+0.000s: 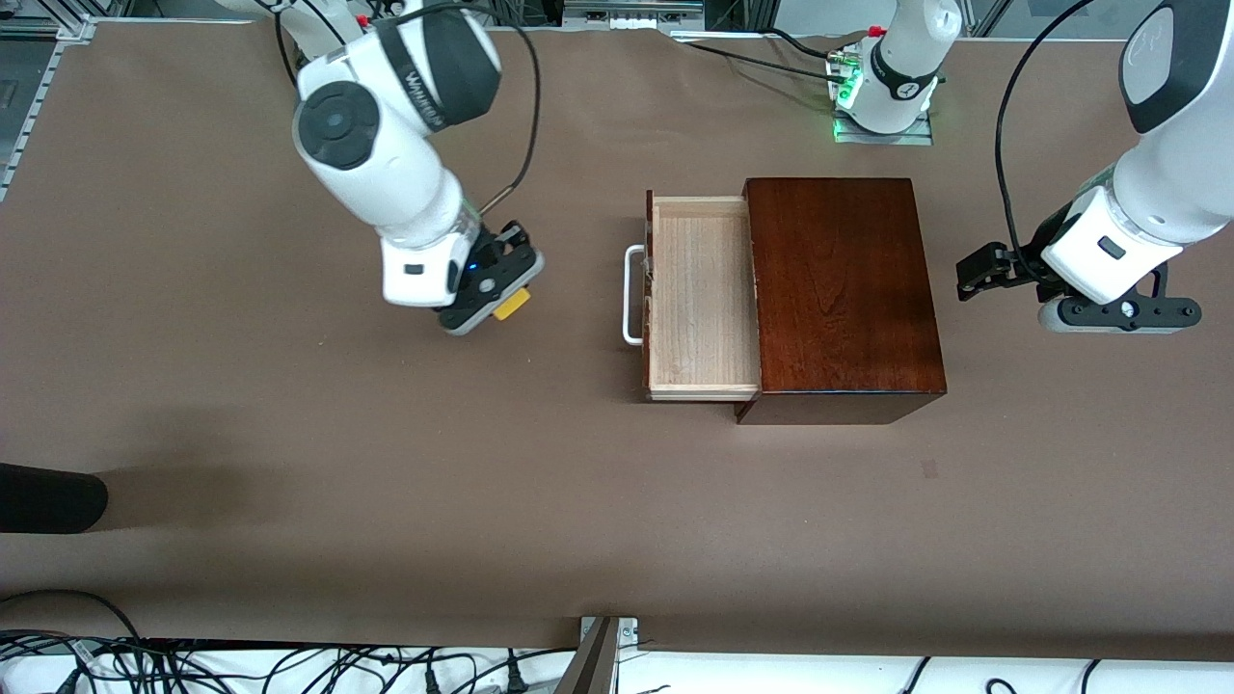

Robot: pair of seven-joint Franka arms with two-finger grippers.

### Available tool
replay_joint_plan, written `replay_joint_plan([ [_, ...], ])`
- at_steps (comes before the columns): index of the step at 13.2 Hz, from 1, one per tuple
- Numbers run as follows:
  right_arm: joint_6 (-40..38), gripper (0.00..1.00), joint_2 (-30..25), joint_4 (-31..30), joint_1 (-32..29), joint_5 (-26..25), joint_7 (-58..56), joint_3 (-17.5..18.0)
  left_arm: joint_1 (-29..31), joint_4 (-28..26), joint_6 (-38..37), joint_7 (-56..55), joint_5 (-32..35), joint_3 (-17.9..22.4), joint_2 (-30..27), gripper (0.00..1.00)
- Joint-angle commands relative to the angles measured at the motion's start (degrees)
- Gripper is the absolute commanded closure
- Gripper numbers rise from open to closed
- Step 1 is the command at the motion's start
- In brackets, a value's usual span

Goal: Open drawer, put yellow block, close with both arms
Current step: 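Lift the yellow cube with the right gripper and carry it toward the drawer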

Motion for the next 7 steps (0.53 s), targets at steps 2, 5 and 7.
replay_joint_plan([
  [2,-1.5,1.00,3.5,6.0,3.9,0.7,0.3,-0.6,-0.2,2.2,-0.5,1.0,0.4,0.0,1.2,0.00],
  [5,-1.5,1.00,7.4,10.8,6.6,1.1,0.2,-0.6,-0.2,2.3,-0.5,0.9,0.4,0.0,1.6,0.00],
  [7,-1.3,1.00,9.2,12.7,6.8,2.4,0.1,1.5,-0.2,2.5,-0.5,1.0,0.4,0.0,1.8,0.00],
])
